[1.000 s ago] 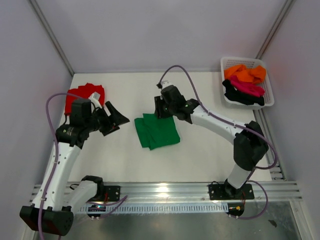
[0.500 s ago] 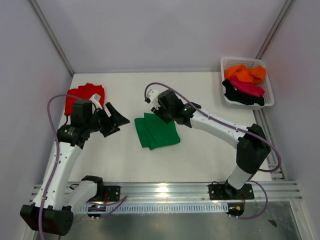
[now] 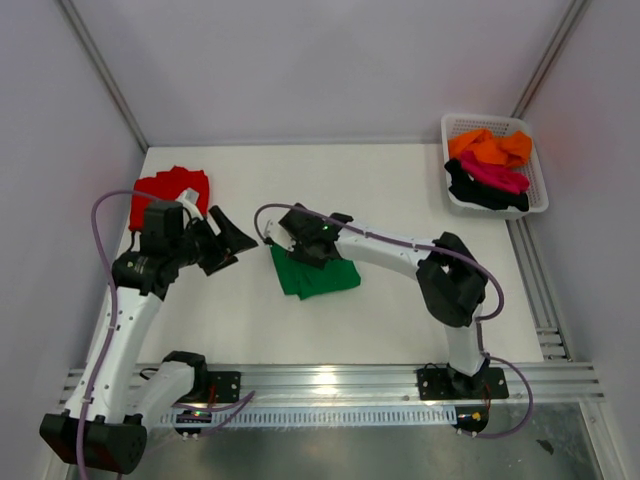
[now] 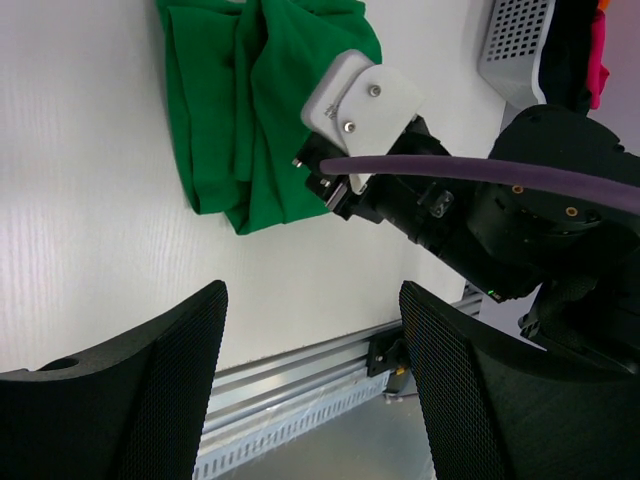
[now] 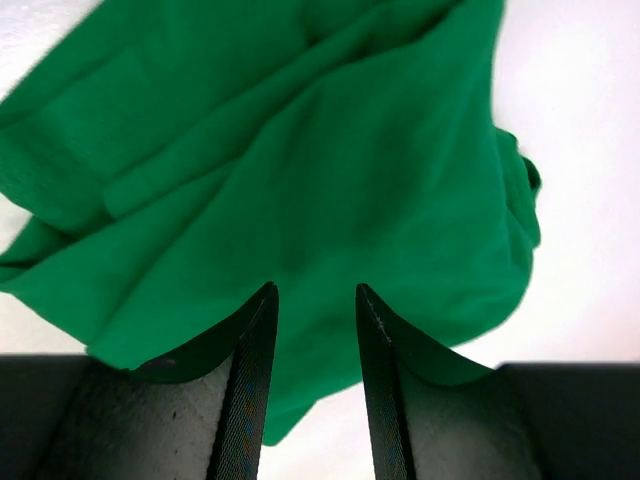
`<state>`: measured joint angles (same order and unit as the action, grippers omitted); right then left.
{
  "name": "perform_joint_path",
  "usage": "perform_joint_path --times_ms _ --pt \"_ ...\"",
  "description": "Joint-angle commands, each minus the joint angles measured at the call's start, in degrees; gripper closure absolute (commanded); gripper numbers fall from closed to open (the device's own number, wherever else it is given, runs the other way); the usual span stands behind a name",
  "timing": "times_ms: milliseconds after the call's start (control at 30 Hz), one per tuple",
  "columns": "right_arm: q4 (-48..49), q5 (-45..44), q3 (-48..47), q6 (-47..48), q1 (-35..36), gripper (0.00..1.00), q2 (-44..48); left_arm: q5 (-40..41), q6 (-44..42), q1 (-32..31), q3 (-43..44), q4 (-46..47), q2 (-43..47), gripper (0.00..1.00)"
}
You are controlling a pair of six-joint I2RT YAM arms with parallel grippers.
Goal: Fold and stack the t-shirts
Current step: Fold the long partially folded tshirt into a neat square
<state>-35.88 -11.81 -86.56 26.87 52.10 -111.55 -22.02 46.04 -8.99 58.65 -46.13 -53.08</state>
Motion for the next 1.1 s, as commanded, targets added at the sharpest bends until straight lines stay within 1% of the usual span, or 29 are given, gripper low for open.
perform_joint_path --times_ms 0,200,300,400,433,500,533,567,667,700,767,800,867,900,933,967,1000,1033,1067 --pt "-2.6 2.1 -3.7 0.0 1.2 0.59 -2.1 0.9 -0.8 -0.1 -0.2 -0.2 0.6 0.27" --pt "-1.6 2.6 -4.5 -1.4 1.2 0.59 -6.2 0.9 -0.9 -0.1 0.9 -0.1 -0.2 0.27" --pt "-1.8 3.2 -7.1 -2.9 0.9 0.59 -10.4 1.1 -1.1 -0.1 2.3 -0.6 -0.4 0.27" --pt "-3.4 2.2 -12.1 -6.6 0.6 0.59 -15.3 1.5 -1.8 -0.1 3.9 -1.9 -0.7 0.27" --pt "-3.8 2.1 -15.1 -7.8 0.6 0.59 -16.3 1.8 -2.2 -0.1 4.3 -2.3 -0.5 0.27" --pt "-5.0 -0.6 -17.8 -11.9 0.5 0.59 -19.4 2.1 -2.4 -0.1 5.2 -3.2 -0.3 0.28" --pt "-6.2 -0.7 -21.6 -13.1 0.0 0.59 -20.7 2.3 -2.5 -0.1 5.5 -3.4 0.1 0.27" --pt "-9.1 -0.8 -23.5 -14.3 -0.3 0.59 -23.3 2.5 -2.5 -0.1 5.6 -3.6 0.3 0.27" --pt "-13.8 -0.8 -30.5 -19.9 -1.4 0.59 -26.8 2.5 -2.4 -0.1 6.0 -4.4 1.0 0.27" --pt "-14.0 -1.7 -31.5 -23.4 -1.7 0.59 -27.9 2.5 -2.3 -0.1 6.1 -4.6 1.2 0.27" --pt "-14.8 -1.6 -32.7 -27.0 -3.2 0.59 -28.4 2.7 -2.2 -0.1 6.3 -5.2 1.7 0.27" --pt "-15.0 -1.3 -33.0 -33.0 -4.0 0.59 -28.3 2.8 -2.2 -0.1 6.5 -5.5 1.8 0.27" --pt "-15.7 0.7 -32.6 -38.7 -6.8 0.59 -27.9 2.6 -1.9 -0.1 6.6 -5.7 2.4 0.27" --pt "-16.1 2.7 -32.1 -42.2 -8.1 0.59 -27.5 2.6 -1.7 -0.1 6.6 -5.7 2.5 0.27" --pt "-16.2 3.9 -31.3 -49.1 -9.3 0.59 -27.2 2.6 -1.7 -0.1 6.6 -5.7 2.6 0.27" --pt "-16.3 5.6 -30.5 -52.4 -11.9 0.59 -26.9 2.6 -1.3 -0.1 6.7 -5.9 2.9 0.27" --pt "-16.5 7.8 -28.3 -55.9 -13.2 0.59 -26.3 2.7 -1.2 -0.1 6.9 -5.9 3.0 0.27" --pt "-15.4 8.8 -26.7 -62.2 -14.5 0.59 -25.7 2.6 -1.1 -0.1 7.0 -6.0 3.1 0.27" --pt "-14.6 9.8 -24.9 -64.9 -16.6 0.59 -25.0 2.5 -0.9 -0.1 7.1 -6.1 3.3 0.27"
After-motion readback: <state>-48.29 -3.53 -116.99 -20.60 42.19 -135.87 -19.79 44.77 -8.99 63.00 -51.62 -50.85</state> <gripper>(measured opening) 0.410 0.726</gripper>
